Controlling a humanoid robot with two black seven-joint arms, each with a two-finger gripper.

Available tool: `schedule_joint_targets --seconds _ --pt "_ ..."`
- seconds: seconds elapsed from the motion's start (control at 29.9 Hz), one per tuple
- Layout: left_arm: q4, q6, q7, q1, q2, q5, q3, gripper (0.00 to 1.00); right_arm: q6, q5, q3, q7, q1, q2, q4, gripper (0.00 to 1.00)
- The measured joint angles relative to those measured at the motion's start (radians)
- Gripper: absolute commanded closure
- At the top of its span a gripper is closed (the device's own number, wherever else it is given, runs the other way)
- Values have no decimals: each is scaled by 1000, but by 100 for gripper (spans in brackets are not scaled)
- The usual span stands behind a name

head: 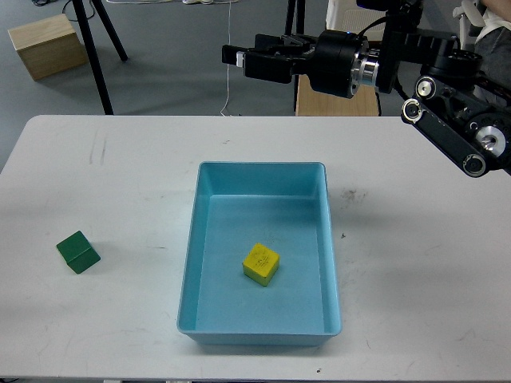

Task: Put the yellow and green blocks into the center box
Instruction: 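Release the yellow cube in the tray and withdraw the right gripper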

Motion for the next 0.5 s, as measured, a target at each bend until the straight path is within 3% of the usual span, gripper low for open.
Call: schedule_joint_targets --seconds 0.23,0.5 --pt "45 -11 0 -32 90 145 -34 0 -103 39 83 0 -117 -2 11 3" --pt "129 -39 0 -45 219 928 -45 0 -113 174 366 0 -285 -8 157 3"
